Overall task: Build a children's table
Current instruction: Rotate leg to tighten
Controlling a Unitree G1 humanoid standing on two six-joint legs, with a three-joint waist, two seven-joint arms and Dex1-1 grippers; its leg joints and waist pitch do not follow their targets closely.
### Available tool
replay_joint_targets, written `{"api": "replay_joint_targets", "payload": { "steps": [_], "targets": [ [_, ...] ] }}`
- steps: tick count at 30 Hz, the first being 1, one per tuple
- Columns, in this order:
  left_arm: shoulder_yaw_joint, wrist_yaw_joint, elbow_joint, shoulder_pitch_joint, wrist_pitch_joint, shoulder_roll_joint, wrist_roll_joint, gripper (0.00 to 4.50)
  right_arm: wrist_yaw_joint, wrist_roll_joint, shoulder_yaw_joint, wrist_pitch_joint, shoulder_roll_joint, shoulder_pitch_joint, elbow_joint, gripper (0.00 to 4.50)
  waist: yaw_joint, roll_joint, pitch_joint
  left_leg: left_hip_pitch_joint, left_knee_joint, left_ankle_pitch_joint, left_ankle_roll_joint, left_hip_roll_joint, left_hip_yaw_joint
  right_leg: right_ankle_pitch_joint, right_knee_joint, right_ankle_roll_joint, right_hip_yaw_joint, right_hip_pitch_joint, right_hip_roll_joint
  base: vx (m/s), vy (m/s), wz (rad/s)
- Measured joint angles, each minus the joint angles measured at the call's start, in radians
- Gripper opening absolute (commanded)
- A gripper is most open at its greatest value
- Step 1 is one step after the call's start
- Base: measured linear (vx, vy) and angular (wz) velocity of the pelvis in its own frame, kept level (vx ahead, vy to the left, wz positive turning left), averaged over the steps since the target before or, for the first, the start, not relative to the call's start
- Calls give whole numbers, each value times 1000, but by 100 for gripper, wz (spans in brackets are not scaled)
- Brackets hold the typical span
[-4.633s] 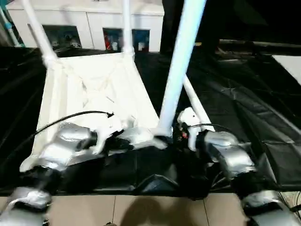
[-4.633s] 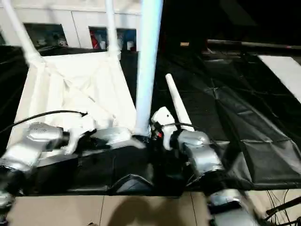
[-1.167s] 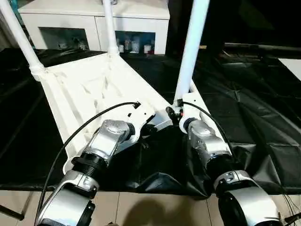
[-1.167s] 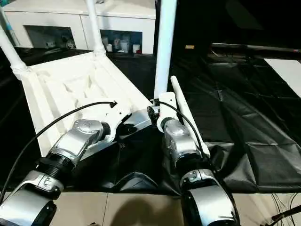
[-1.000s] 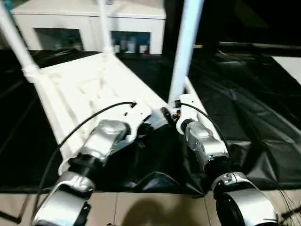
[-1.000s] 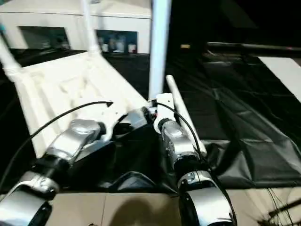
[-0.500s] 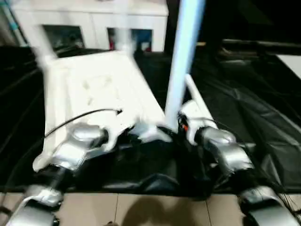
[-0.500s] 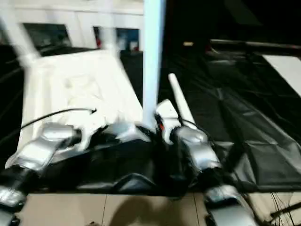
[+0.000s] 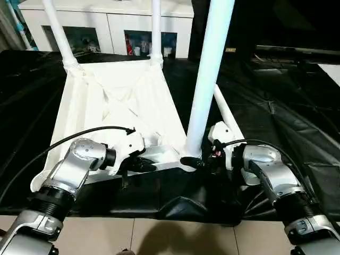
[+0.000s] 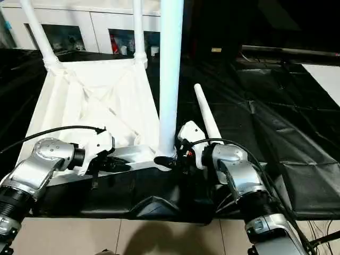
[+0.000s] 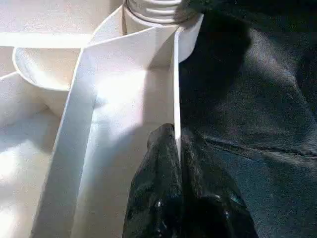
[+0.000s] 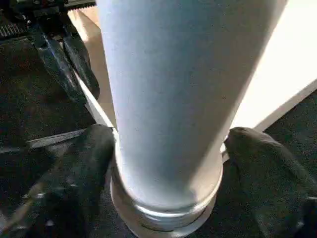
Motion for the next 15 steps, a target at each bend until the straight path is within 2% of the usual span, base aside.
{"api": "replay_joint_targets", "payload": {
  "steps": [2,7,15],
  "targets": [
    [0,0,0,0,0,-1,0,0,0,-1,7,0,5,0,2,334,0,0,0,0,0,0,0,0,0,0,0,0,0,0,0,0,0,0],
    [1,-5,4,0,-3,-2,0,0,5,-1,7,-3,9,0,3,290,1,0,0,0,0,0,0,0,0,0,0,0,0,0,0,0,0,0],
    [3,-7,18,0,-11,-3,0,0,-21,-1,4,-18,23,15,4,271,0,1,-1,2,2,0,0,0,0,0,4,0,1,0,0,0,0,0]
  ]
}}
